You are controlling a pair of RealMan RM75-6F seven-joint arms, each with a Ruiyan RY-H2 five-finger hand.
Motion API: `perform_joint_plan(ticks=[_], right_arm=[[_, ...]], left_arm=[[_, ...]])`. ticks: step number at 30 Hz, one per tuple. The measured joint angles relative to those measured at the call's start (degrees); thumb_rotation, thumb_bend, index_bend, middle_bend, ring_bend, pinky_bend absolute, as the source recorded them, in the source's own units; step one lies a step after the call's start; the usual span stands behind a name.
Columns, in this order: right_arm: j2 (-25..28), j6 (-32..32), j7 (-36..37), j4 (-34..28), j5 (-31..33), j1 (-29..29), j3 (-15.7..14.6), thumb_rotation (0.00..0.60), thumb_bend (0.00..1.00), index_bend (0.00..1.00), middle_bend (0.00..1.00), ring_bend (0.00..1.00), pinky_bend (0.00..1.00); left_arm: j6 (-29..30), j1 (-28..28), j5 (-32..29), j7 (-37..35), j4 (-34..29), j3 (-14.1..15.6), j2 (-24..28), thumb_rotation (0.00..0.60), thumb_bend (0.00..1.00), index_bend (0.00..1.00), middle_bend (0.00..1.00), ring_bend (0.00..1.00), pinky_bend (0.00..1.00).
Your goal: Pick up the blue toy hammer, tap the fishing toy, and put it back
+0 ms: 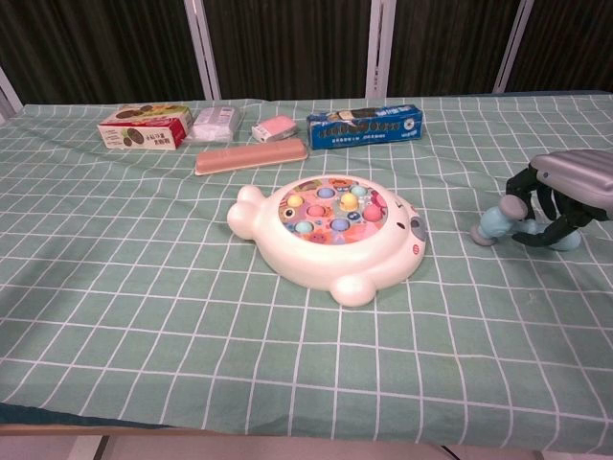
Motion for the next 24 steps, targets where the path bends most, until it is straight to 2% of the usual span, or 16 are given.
perform_joint_plan(ticks=[12,24], right_arm=[[0.4,-1.0,-0.4,-0.2,0.5,-0.5,1.2,0.6,0.41,0.78,0.66,0.63,0.64],[0.7,-2.1,-1.1,-0.2,1.0,-0.6,1.8,0.6,0.39,0.66,0.58,0.6,0.61]], left_arm=[[0.1,0.1,0.1,0.0,0.0,0.0,0.0,0.6,0.42,0.0,0.0,0.0,0.05],[0.2,0.1,0.2,-0.1,0.0,0.0,0.0,0.6,0.42,0.0,0.0,0.0,0.05]])
